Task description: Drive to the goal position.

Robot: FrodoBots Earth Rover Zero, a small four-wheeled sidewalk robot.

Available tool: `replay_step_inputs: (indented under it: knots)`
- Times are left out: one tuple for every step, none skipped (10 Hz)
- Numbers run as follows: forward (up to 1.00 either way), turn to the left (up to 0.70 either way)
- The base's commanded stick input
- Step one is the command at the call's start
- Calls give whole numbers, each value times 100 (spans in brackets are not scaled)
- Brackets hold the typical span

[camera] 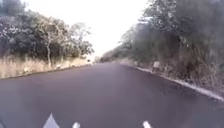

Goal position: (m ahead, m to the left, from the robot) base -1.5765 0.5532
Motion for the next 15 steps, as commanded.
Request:
replay_step_inputs:
  knots:
    - [85,0]
    - [85,0]
    - [85,0]
    - [85,0]
    - [85,0]
    - [85,0]
    - [85,0]
    - [85,0]
    - [85,0]
    - [85,0]
    - [85,0]
    - [85,0]
    - [85,0]
    - [85,0]
    - [85,0]
